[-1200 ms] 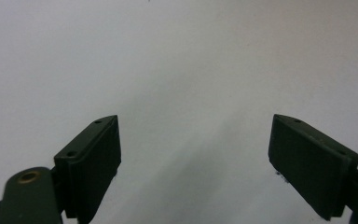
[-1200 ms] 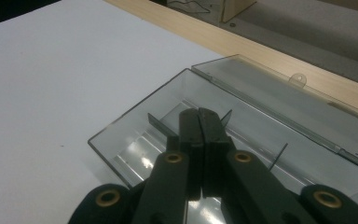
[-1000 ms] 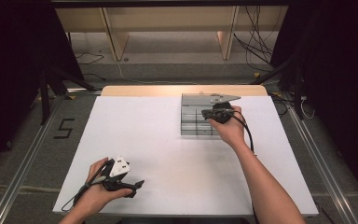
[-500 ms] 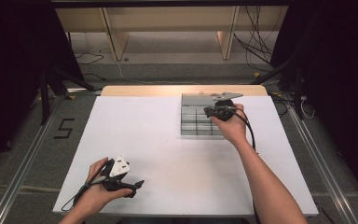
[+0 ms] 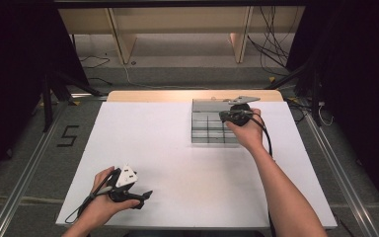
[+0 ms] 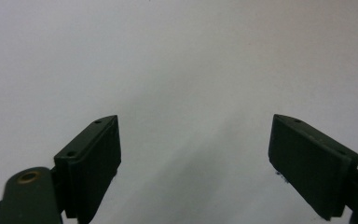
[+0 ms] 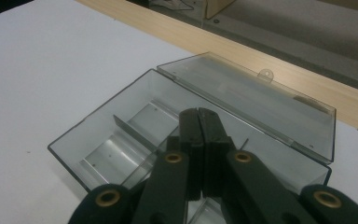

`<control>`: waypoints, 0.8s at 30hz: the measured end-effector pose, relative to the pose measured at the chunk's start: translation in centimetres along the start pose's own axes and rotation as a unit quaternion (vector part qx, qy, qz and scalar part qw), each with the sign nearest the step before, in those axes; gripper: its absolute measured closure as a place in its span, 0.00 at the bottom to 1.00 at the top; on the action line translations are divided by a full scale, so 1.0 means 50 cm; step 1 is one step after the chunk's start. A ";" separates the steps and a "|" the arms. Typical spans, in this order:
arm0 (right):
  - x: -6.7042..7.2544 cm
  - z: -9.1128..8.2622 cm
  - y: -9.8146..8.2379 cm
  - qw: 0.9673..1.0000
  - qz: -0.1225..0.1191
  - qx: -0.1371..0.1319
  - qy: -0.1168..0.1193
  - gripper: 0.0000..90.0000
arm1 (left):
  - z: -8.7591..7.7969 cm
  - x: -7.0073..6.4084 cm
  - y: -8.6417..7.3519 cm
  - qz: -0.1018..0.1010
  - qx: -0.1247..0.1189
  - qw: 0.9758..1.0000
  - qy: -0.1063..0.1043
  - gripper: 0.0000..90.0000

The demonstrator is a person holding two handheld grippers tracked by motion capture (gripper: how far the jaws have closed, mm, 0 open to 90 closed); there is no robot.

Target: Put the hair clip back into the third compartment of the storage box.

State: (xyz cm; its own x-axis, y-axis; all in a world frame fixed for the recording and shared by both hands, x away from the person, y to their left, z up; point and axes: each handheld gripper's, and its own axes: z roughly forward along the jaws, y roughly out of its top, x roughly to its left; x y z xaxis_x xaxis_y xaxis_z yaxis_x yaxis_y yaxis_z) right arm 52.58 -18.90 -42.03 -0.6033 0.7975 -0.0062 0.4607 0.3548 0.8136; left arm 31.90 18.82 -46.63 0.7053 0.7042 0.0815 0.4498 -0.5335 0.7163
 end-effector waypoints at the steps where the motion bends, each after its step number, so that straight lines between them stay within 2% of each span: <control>1: -0.002 0.001 -0.001 1.000 0.001 0.000 -0.001 1.00 | 0.000 0.000 0.000 0.000 0.000 1.000 0.000 0.19; 24: -0.031 0.012 -0.005 1.000 0.019 0.010 -0.020 1.00 | 0.000 0.001 -0.001 0.000 0.001 1.000 0.000 0.18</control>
State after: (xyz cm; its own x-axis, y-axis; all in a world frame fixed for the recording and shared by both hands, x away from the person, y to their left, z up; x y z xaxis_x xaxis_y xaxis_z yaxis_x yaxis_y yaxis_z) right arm 53.80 -19.95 -42.57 -0.5583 0.8297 0.0004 0.4959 0.3333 0.8019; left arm 31.92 18.87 -46.66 0.7054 0.7041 0.0814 0.4508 -0.5342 0.7151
